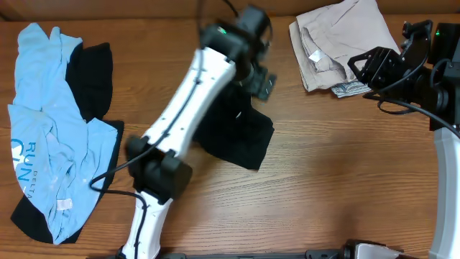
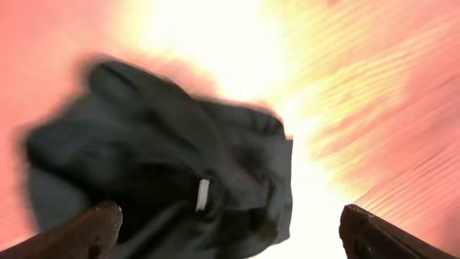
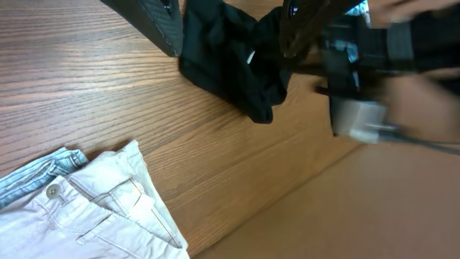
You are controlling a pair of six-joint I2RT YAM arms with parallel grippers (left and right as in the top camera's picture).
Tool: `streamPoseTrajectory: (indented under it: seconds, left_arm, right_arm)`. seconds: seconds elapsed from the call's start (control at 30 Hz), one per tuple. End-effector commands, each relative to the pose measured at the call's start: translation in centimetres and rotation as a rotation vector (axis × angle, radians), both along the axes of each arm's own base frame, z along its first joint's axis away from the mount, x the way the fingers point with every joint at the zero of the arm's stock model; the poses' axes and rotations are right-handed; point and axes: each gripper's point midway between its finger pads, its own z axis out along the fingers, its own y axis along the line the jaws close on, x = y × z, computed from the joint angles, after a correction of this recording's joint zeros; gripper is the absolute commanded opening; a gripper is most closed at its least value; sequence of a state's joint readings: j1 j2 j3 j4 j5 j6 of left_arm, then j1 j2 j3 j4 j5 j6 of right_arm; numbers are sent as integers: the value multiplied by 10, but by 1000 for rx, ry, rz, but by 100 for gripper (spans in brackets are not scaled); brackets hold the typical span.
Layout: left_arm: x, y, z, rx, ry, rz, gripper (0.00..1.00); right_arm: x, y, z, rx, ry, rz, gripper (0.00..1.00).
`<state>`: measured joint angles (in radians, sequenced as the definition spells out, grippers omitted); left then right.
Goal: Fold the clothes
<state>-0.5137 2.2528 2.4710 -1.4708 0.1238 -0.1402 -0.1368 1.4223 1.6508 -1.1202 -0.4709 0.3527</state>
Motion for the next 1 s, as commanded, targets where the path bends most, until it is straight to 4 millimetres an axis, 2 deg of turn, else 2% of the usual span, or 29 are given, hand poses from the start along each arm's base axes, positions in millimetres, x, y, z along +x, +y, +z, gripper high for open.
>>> streamPoseTrajectory:
  seconds: [0.0, 0.07, 0.13, 0.2, 0.23, 0.3, 0.47, 0.53, 0.63, 0.77, 0.87, 0.97]
  left_arm:
    - [15, 31, 98, -124, -211, 85, 100]
    - [21, 55, 128, -154, -285, 134, 100]
    - [25, 75, 144, -165, -325, 176, 100]
    - [30, 100, 154, -167, -353, 228, 100]
    - [36, 127, 156, -156, -356, 286, 100]
    - [39, 145, 152, -143, -343, 324, 100]
    - [39, 179, 144, -116, -308, 397, 100]
    - [39, 192, 143, -108, -302, 421, 100]
    - [39, 199, 142, -98, -301, 421, 100]
    - [37, 199, 141, -89, -295, 413, 100]
    - [37, 199, 141, -86, -296, 409, 100]
    - [37, 199, 140, -80, -298, 397, 100]
  right_arm:
    - [-1, 10, -1, -11, -6, 42, 47]
    - [1, 32, -5, -25, -8, 120, 48]
    - [3, 55, -10, -44, -20, 203, 48]
    - [7, 96, -19, -79, -49, 350, 49]
    - [10, 145, -36, -107, -70, 504, 52]
    - [14, 177, -57, -146, -63, 574, 55]
    - [18, 238, -120, -238, -28, 741, 61]
    - [13, 266, -156, -269, -6, 837, 65]
    - [9, 284, -187, -282, 30, 888, 67]
    - [10, 292, -214, -293, 65, 903, 67]
    - [12, 294, -219, -293, 66, 903, 65]
    - [16, 296, -216, -289, 44, 901, 55]
